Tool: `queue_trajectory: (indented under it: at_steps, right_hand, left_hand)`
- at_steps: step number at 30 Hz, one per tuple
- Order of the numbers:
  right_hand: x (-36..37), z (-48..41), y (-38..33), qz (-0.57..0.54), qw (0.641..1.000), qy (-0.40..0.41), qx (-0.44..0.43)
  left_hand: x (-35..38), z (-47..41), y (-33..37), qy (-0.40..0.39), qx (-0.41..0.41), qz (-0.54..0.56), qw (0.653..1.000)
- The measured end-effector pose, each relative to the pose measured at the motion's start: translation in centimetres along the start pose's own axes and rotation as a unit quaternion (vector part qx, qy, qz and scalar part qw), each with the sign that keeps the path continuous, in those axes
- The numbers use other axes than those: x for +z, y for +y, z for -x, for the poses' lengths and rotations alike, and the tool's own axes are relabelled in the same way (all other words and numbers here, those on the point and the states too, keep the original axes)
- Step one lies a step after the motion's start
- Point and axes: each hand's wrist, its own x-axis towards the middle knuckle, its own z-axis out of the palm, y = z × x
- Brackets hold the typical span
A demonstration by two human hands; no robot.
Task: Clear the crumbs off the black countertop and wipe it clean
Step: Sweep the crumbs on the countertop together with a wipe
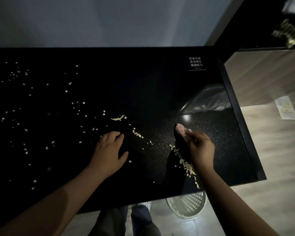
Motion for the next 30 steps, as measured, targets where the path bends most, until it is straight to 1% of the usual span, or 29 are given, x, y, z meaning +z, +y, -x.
queue_trajectory:
  at_steps: [2,4,7,10,12,14,18,22,25,30]
  right_hand:
    - [1.1,0.8,0.3,0.017,1.0,-0.016,-0.011]
    - [2.4,2.1,-0.3,0.005,0.999,-0.028,-0.022]
    - [4.3,4.4,-1.8,-0.003,0.994,-0.075,-0.078]
    - [4.4,5.4,-3.2,-0.055,0.988,-0.108,-0.091]
    - [3.2,5.3,-3.2,-0.085,0.988,-0.092,-0.088]
    - [1.3,5.3,-2.2,-0.089,0.991,-0.067,-0.079]
    - [-2.5,5.3,1.2,-0.052,0.998,-0.008,-0.04]
    - [-4.1,5.0,4.4,-0.005,0.999,0.047,0.007]
    - [-4.0,5.7,5.9,0.004,0.998,0.049,0.026]
    - [-2.5,7.2,6.0,-0.017,1.0,0.016,-0.01]
  left_hand:
    - [0.1,0.1,0.2,0.002,-0.002,-0.006,1.0]
    - [0.2,0.1,0.4,0.0,-0.006,-0.009,1.0]
    - [0.5,0.9,0.8,-0.003,-0.022,0.016,1.0]
    - [0.8,2.7,1.6,0.004,-0.011,0.034,0.999]
    - [1.3,4.3,2.1,0.008,-0.001,0.045,0.999]
    - [2.0,5.7,2.9,0.007,0.007,0.057,0.998]
    - [3.5,7.4,4.4,0.003,0.015,0.062,0.998]
    - [4.6,7.8,5.2,0.0,-0.007,0.055,0.998]
    - [5.1,7.9,5.4,-0.004,-0.012,0.041,0.999]
    - [5.6,8.2,5.2,-0.006,-0.007,0.03,1.0]
